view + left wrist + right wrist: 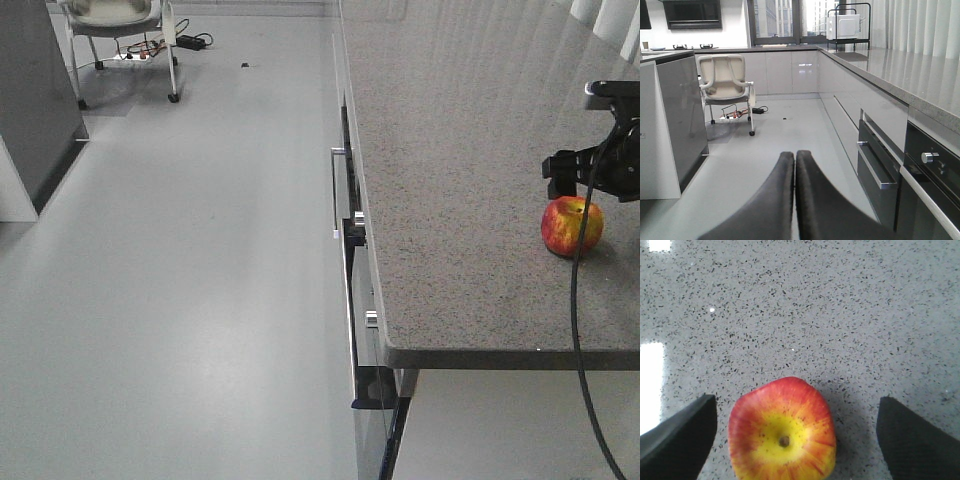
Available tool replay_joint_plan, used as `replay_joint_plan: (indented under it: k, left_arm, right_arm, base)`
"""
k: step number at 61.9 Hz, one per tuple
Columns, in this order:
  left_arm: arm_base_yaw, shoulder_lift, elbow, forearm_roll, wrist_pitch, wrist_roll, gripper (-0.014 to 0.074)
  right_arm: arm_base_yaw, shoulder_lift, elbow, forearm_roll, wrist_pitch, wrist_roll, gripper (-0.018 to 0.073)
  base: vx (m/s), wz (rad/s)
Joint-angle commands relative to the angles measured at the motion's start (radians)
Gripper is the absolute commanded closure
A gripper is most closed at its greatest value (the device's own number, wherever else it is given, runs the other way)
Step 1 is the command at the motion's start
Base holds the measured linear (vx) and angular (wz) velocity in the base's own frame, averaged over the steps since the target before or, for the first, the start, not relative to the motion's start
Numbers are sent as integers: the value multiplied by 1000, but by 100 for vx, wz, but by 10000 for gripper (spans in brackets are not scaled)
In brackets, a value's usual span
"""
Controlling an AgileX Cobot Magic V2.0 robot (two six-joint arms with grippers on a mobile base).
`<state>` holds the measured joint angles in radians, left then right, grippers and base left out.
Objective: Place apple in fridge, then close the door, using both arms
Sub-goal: 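Close the right gripper on the apple and lift it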
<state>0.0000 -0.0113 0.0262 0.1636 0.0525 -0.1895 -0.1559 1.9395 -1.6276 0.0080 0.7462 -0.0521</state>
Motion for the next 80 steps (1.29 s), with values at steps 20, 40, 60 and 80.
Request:
replay_joint_plan:
  k: [20,40,60,80]
  left_arm:
    - [0,-15,28,-9,-68,-10,603]
    - [0,-15,28,-9,-68,-10,603]
    - [0,-15,28,-9,-68,-10,603]
    - [0,-15,28,-9,-68,-10,603]
  right_arm:
    - [-3,0,-35,5,-65,-14,-43]
    - [-3,53,-35,34,-45,-14,-34]
    - [-2,57,-35,33,-14,-14,139]
    - [-2,-91,-35,116,-33,-122,543]
  base:
    - [0,0]
    - [0,0]
    - [0,0]
    - [0,0]
